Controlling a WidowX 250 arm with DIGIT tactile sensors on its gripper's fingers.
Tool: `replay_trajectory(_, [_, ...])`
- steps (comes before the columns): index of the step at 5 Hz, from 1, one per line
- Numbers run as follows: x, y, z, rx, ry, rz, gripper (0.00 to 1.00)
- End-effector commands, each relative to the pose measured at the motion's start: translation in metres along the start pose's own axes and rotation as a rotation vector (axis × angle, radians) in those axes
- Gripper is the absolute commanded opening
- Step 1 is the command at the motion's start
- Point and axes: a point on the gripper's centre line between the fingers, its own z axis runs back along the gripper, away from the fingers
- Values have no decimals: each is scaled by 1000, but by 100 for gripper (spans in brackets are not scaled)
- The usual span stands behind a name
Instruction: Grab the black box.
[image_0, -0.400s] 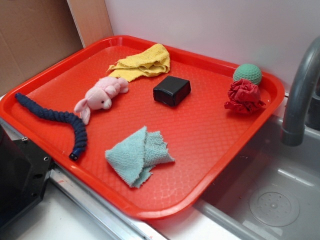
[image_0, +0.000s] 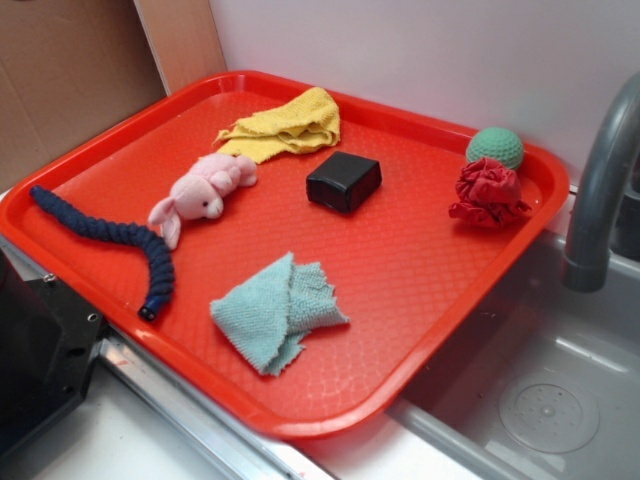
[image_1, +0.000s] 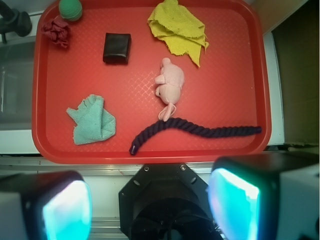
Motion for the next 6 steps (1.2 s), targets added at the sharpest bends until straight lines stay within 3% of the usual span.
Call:
replay_trajectory(1, [67,-12,-87,-94,-99,267,100])
replay_trajectory(2, [91,-17,-113,-154,-87,357,100])
replay_trajectory(3, [102,-8,-103,-47,-7,332,100])
replay_trajectory(6, [102,-8,-103,-47,-7,332,100])
